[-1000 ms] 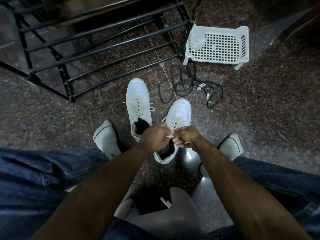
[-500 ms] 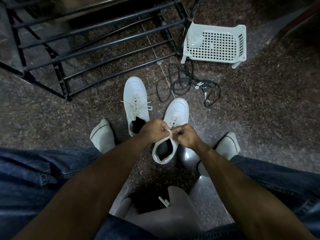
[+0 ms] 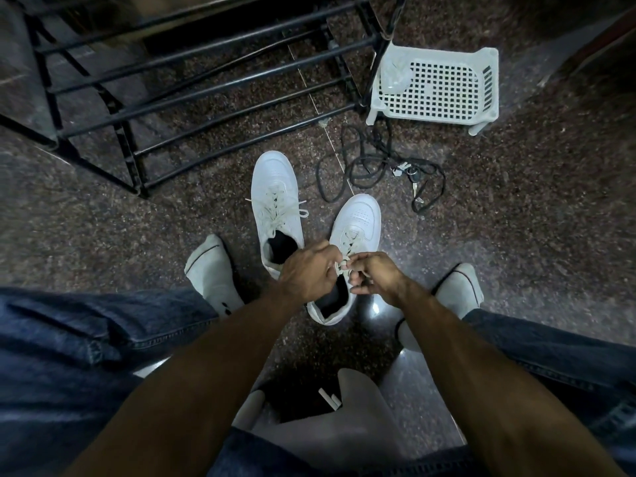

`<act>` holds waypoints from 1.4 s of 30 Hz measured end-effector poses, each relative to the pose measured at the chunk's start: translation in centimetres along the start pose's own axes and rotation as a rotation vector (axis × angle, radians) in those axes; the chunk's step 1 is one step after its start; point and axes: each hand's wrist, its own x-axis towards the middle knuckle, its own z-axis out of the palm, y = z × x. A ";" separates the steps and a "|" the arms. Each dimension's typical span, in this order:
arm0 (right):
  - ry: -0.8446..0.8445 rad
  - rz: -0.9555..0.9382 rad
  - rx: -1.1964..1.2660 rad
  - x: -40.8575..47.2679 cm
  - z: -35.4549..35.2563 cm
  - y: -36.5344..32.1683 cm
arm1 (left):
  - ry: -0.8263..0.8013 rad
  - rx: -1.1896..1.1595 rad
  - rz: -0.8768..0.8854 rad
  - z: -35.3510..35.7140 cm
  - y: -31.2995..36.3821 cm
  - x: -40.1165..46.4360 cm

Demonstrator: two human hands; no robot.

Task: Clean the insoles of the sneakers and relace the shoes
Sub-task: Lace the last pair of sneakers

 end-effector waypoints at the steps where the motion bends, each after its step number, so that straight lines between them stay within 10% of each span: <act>1: 0.004 0.001 0.000 0.0 0.1 0.0 | -0.001 0.001 0.002 0.0 0.1 -0.1; 11: -0.036 -0.097 -0.157 -0.5 -0.7 -0.1 | -0.201 0.134 -0.152 -1.8 1.9 1.9; 19: -0.052 -0.179 -0.419 -1.0 -0.9 -1.8 | -0.611 -0.406 -0.527 -3.8 2.8 3.1; 24: 0.348 -0.236 -1.133 -1.4 -2.0 -1.0 | -0.523 -0.333 -0.565 -3.7 0.6 2.0; 29: 0.369 -0.208 -1.363 -1.5 -1.2 -0.8 | -0.331 0.015 -0.450 -2.7 1.1 0.6; 35: 0.314 -0.593 -1.429 -4.2 1.5 0.3 | -0.016 0.179 -0.280 -3.8 -0.8 -2.2; 42: 0.014 -0.248 -1.476 -3.2 6.8 5.6 | -0.383 0.299 -0.391 -2.5 -3.4 -3.2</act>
